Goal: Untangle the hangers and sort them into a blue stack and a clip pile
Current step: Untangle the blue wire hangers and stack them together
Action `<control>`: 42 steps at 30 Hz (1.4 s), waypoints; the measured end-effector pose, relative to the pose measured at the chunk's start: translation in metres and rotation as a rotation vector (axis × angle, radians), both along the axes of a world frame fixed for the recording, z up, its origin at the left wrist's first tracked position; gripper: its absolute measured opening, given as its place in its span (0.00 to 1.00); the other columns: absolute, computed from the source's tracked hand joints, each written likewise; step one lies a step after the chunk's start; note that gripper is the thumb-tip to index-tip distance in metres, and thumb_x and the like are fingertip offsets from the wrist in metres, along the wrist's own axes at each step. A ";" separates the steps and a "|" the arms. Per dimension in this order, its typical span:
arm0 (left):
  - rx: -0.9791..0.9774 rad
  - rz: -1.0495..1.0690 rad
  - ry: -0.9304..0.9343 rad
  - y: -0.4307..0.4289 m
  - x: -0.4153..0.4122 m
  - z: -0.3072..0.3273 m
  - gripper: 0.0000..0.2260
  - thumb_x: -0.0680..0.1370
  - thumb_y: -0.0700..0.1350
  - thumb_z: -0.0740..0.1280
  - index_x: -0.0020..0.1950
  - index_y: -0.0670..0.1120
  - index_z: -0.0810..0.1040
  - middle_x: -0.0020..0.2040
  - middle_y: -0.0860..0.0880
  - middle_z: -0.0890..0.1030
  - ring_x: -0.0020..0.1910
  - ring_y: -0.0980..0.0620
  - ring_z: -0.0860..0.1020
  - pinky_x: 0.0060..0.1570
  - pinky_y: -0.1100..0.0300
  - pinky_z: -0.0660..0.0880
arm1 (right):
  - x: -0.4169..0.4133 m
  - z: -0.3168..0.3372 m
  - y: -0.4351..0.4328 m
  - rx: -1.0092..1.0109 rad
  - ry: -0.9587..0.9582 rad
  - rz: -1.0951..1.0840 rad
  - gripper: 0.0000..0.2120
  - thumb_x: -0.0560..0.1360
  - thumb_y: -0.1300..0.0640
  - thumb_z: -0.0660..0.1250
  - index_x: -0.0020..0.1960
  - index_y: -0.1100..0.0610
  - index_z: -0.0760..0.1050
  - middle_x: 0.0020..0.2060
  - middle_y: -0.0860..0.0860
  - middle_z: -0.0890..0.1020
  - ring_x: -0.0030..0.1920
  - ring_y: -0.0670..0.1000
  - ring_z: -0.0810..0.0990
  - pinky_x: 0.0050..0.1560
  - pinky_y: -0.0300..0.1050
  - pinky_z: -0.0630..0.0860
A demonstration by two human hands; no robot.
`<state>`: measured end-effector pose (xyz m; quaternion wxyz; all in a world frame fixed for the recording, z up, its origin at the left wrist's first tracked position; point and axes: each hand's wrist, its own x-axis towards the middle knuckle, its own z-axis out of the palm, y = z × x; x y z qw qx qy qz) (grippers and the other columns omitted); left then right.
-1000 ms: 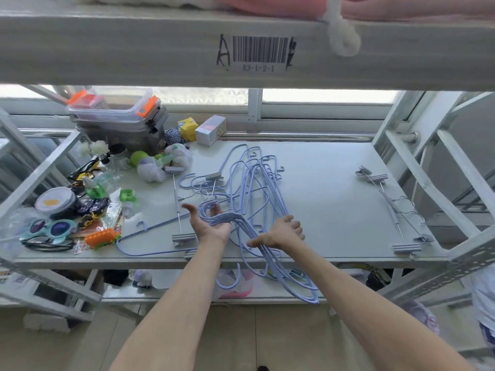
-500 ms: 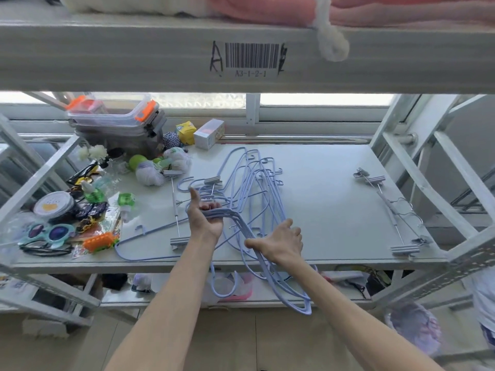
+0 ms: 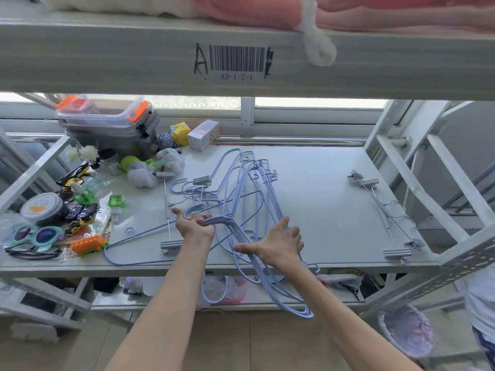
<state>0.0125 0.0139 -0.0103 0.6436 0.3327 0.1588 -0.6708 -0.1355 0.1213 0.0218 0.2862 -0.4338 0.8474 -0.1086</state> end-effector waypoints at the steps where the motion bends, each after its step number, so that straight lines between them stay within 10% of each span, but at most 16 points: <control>1: 0.004 0.000 -0.005 0.000 -0.001 0.000 0.30 0.80 0.59 0.60 0.21 0.49 0.58 0.16 0.54 0.58 0.14 0.56 0.57 0.24 0.65 0.60 | -0.005 0.002 -0.001 0.025 -0.073 -0.015 0.72 0.53 0.26 0.74 0.77 0.63 0.40 0.70 0.67 0.60 0.70 0.64 0.60 0.71 0.56 0.59; 5: 0.020 -0.004 0.021 0.001 -0.007 -0.002 0.28 0.79 0.60 0.60 0.23 0.48 0.59 0.18 0.52 0.57 0.16 0.53 0.56 0.28 0.63 0.59 | -0.028 0.003 -0.008 -0.017 -0.340 -0.201 0.57 0.65 0.30 0.69 0.75 0.65 0.48 0.70 0.65 0.63 0.71 0.64 0.64 0.70 0.56 0.63; 10: 0.004 -0.034 0.075 0.000 -0.015 -0.001 0.20 0.79 0.54 0.55 0.29 0.48 0.60 0.19 0.52 0.59 0.17 0.52 0.58 0.32 0.61 0.60 | -0.057 -0.005 -0.021 -0.122 -0.507 -0.378 0.28 0.75 0.48 0.67 0.63 0.69 0.69 0.46 0.58 0.76 0.52 0.62 0.80 0.52 0.52 0.74; 16: -0.090 -0.061 0.112 -0.008 -0.020 0.004 0.26 0.79 0.45 0.56 0.20 0.48 0.61 0.18 0.54 0.60 0.16 0.54 0.60 0.33 0.61 0.61 | -0.071 -0.008 -0.019 -0.082 -0.748 -0.447 0.19 0.80 0.50 0.60 0.62 0.63 0.70 0.46 0.57 0.78 0.33 0.53 0.72 0.35 0.45 0.71; 20: -0.096 -0.047 0.144 -0.006 -0.017 -0.002 0.21 0.78 0.44 0.56 0.24 0.50 0.60 0.19 0.54 0.59 0.18 0.54 0.59 0.34 0.61 0.63 | -0.067 -0.013 -0.015 -0.130 -0.877 -0.515 0.22 0.82 0.44 0.53 0.47 0.63 0.70 0.38 0.58 0.76 0.30 0.54 0.76 0.29 0.43 0.76; 25: -0.122 0.023 0.085 -0.011 -0.012 0.000 0.21 0.78 0.49 0.61 0.26 0.49 0.63 0.19 0.54 0.60 0.18 0.54 0.60 0.36 0.60 0.65 | -0.054 -0.009 -0.019 -0.244 -0.824 -0.422 0.20 0.82 0.42 0.49 0.38 0.54 0.61 0.25 0.50 0.61 0.20 0.47 0.57 0.21 0.34 0.56; 30: -0.238 0.007 -0.131 -0.011 -0.005 0.013 0.22 0.73 0.62 0.68 0.58 0.48 0.72 0.24 0.52 0.62 0.23 0.54 0.65 0.33 0.61 0.72 | -0.031 -0.007 -0.024 -0.223 -0.752 -0.399 0.21 0.82 0.42 0.47 0.38 0.54 0.62 0.28 0.50 0.60 0.24 0.48 0.57 0.20 0.35 0.58; 35: -0.299 -0.005 -0.504 -0.018 0.008 0.017 0.06 0.79 0.48 0.67 0.47 0.47 0.73 0.26 0.55 0.71 0.22 0.55 0.72 0.19 0.64 0.71 | -0.004 -0.006 -0.023 -0.160 -0.819 -0.435 0.20 0.82 0.42 0.45 0.37 0.52 0.59 0.27 0.49 0.60 0.25 0.48 0.57 0.20 0.36 0.58; 42: -0.253 0.144 -0.423 -0.024 0.031 0.010 0.04 0.76 0.42 0.69 0.44 0.44 0.76 0.39 0.48 0.77 0.39 0.53 0.78 0.42 0.62 0.77 | 0.028 -0.003 -0.015 -0.109 -0.961 -0.460 0.21 0.82 0.41 0.44 0.40 0.54 0.62 0.27 0.50 0.58 0.24 0.47 0.55 0.21 0.34 0.56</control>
